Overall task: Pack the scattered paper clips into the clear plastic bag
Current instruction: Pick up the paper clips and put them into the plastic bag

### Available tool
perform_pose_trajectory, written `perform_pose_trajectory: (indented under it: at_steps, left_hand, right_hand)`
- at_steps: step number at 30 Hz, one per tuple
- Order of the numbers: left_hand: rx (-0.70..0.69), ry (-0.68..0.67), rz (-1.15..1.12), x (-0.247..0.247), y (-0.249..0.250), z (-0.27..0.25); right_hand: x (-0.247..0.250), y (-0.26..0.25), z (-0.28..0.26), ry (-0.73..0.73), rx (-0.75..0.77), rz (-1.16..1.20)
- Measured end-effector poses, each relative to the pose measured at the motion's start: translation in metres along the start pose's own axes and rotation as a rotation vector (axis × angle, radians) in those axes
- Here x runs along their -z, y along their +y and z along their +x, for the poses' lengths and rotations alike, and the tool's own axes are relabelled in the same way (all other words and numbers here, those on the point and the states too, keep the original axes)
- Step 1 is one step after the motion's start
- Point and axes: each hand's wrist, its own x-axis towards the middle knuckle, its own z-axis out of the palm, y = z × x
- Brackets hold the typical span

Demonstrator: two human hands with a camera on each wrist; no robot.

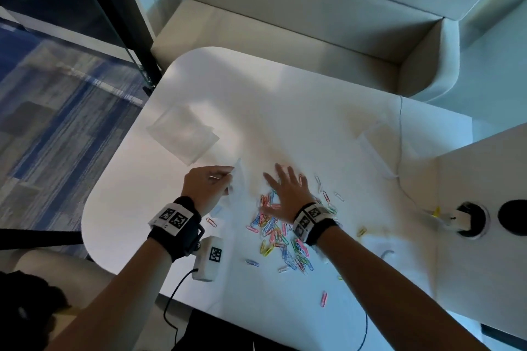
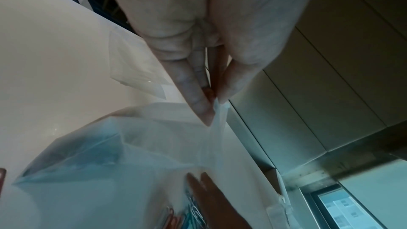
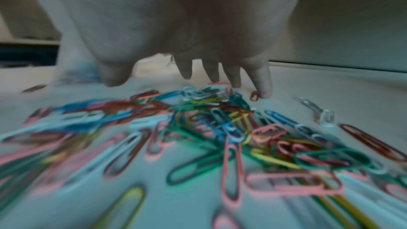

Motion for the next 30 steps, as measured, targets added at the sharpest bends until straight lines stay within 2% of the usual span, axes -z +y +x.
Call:
perform_pose_trajectory:
  at_steps: [3,6,9,15,16,20,23,26,27,28,30]
  left_hand:
    - [-0.013,-0.021,0.032,-0.011,0.001,-0.001]
    - [-0.023,-0.043,0.063,-0.021,0.004,-0.001]
    - [-0.026,-0.049,0.103,-0.026,0.008,-0.006]
    - [-0.035,-0.076,0.134,-0.037,0.012,-0.009]
    - [-0.031,-0.077,0.125,-0.040,0.013,-0.009]
    - [-0.020,-0.101,0.092,-0.055,0.017,-0.006]
    - [0.003,-0.125,0.072,-0.072,0.022,-0.005]
    - [0.014,-0.153,0.069,-0.090,0.028,-0.005]
    - [0.007,-0.163,0.078,-0.096,0.031,-0.005]
    - [-0.006,-0.172,0.090,-0.102,0.033,-0.006]
    - [-0.055,-0.189,0.127,-0.114,0.036,-0.007]
  right_hand:
    - [-0.012,-0.012,-0.013,-0.038,0.036,-0.123]
    - [-0.016,-0.020,-0.022,0.068,0.005,-0.084]
    - [-0.021,-0.019,-0.026,0.141,0.078,-0.136]
    - [-0.003,0.003,-0.031,0.134,0.019,0.035]
    - [0.005,0.009,-0.032,0.130,-0.035,0.105]
    - [0.033,0.034,-0.045,0.381,-0.347,0.608]
    - [0.050,0.045,-0.062,0.417,-0.513,1.115]
    - [0.069,0.042,-0.074,0.431,-0.505,1.844]
    - [0.076,0.037,-0.078,0.428,-0.484,2.008]
    - [0.081,0.030,-0.081,0.410,-0.456,2.106]
    - [0.083,0.020,-0.084,0.370,-0.417,2.115]
